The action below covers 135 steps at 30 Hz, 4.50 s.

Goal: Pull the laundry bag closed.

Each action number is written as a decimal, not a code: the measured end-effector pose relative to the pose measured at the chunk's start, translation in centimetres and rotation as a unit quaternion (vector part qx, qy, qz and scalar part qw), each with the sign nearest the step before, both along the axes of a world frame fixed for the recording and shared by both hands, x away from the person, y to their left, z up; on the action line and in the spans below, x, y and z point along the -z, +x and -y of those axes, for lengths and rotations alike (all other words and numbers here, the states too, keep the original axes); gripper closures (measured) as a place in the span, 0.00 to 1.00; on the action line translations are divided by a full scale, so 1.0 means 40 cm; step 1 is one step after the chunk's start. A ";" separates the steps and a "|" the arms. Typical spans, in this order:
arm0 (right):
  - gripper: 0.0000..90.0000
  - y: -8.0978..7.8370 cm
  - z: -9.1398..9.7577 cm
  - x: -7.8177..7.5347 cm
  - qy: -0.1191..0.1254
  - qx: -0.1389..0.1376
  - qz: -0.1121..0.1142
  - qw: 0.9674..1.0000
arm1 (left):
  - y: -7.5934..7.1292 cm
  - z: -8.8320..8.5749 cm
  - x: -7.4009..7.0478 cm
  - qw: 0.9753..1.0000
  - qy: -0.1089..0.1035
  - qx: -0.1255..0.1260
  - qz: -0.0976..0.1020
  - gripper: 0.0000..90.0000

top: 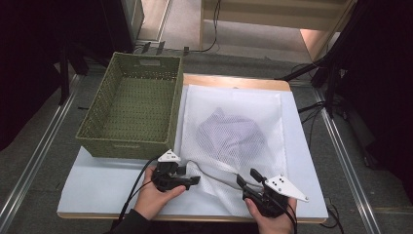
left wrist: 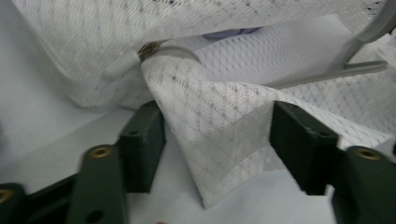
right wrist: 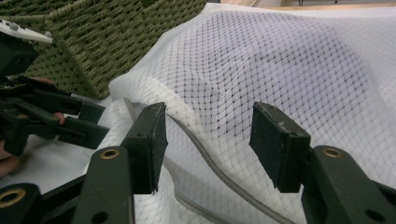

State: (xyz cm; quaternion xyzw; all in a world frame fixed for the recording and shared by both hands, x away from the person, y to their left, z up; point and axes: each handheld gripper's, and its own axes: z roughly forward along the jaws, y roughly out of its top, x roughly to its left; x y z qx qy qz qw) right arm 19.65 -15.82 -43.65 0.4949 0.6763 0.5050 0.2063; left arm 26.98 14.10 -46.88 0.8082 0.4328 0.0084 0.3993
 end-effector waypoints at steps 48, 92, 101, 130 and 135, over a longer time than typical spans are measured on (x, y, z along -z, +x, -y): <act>0.99 0.070 -0.373 0.115 -0.067 -0.195 -0.067 0.976 | -0.030 -0.195 -0.020 0.998 0.047 0.017 0.031 0.94; 0.98 0.044 -0.340 0.093 -0.033 -0.192 -0.038 0.980 | -0.039 -0.160 -0.025 0.992 -0.063 0.089 -0.058 0.67; 0.91 0.054 -0.334 0.099 -0.016 -0.205 -0.057 0.977 | -0.039 -0.173 -0.017 0.993 -0.061 0.095 -0.045 0.98; 0.97 0.106 -0.312 0.096 0.096 -0.220 -0.128 0.962 | -0.066 -0.151 -0.027 0.995 0.028 0.090 0.026 0.89; 0.98 0.099 -0.316 0.094 0.094 -0.216 -0.113 0.965 | -0.053 -0.152 -0.020 0.996 0.008 0.087 0.022 0.81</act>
